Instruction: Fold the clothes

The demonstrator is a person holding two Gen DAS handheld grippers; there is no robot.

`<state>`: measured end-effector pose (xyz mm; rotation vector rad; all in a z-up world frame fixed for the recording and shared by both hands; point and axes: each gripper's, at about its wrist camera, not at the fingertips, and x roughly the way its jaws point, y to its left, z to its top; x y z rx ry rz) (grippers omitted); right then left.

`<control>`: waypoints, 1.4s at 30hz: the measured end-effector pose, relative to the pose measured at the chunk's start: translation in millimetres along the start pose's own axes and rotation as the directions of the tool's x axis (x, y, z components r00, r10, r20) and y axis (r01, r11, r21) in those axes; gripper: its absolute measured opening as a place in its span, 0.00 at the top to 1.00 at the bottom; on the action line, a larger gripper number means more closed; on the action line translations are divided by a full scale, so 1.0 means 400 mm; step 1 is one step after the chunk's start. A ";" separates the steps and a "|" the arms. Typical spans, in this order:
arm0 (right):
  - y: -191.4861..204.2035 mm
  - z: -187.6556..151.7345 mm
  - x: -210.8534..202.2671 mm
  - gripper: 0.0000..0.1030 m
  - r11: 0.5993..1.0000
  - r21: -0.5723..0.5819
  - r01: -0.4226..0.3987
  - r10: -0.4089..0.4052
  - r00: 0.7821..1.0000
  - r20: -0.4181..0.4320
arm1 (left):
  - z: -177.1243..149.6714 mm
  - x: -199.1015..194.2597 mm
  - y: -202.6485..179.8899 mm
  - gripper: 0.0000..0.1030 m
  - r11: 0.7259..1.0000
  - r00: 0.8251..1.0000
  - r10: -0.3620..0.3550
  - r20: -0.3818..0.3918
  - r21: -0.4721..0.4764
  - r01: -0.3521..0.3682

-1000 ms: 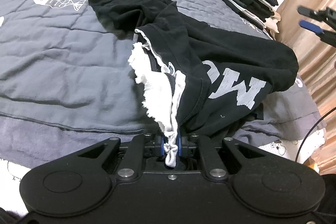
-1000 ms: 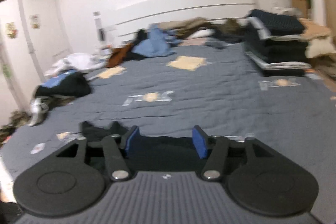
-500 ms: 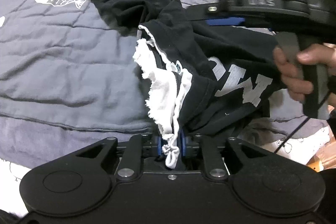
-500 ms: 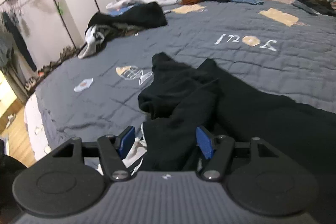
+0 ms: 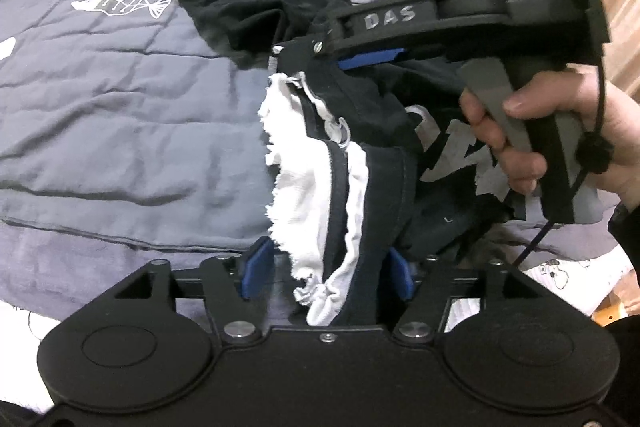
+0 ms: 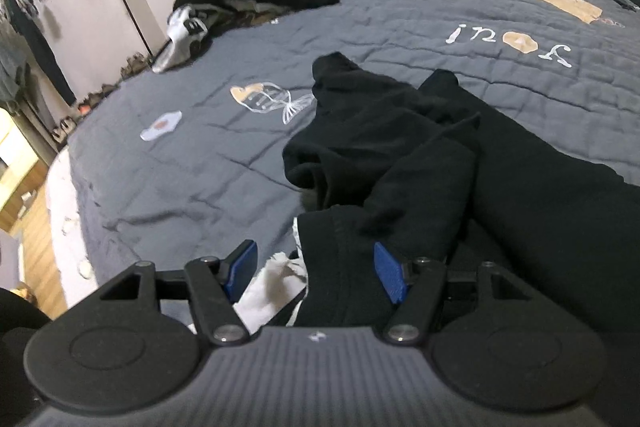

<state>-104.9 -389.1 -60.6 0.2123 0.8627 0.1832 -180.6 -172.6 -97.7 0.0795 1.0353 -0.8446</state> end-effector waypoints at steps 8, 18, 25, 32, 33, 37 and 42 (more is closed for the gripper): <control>-0.008 -0.011 0.036 0.35 0.998 0.048 0.033 -0.034 0.999 0.017 | 0.000 0.005 0.004 0.38 1.000 1.000 0.010 0.004 -0.004 -0.010; -0.079 -0.015 0.012 0.78 0.970 0.241 -0.026 0.003 0.995 0.095 | -0.010 0.012 0.006 0.50 1.000 1.000 0.021 0.009 -0.011 -0.021; -0.079 0.010 -0.077 0.83 0.954 0.279 -0.107 0.042 0.972 0.230 | -0.014 -0.008 0.013 0.86 1.000 0.997 0.016 0.077 -0.013 -0.015; -0.073 0.030 -0.145 0.83 0.946 0.284 -0.155 0.062 0.948 0.311 | -0.009 -0.010 0.023 0.71 0.999 0.992 0.013 0.127 -0.030 -0.009; -0.072 0.033 -0.154 0.83 0.945 0.285 -0.162 0.065 0.944 0.322 | -0.007 -0.008 0.024 0.61 0.999 0.991 0.013 0.131 -0.036 -0.008; -0.070 0.042 -0.189 0.83 0.940 0.286 -0.186 0.074 0.929 0.362 | 0.007 0.007 0.022 0.38 0.998 0.993 0.020 0.120 -0.055 -0.013; -0.075 0.040 -0.194 0.83 0.939 0.293 -0.182 0.068 0.930 0.361 | 0.005 0.017 0.009 0.75 1.000 0.996 0.009 0.094 -0.014 -0.008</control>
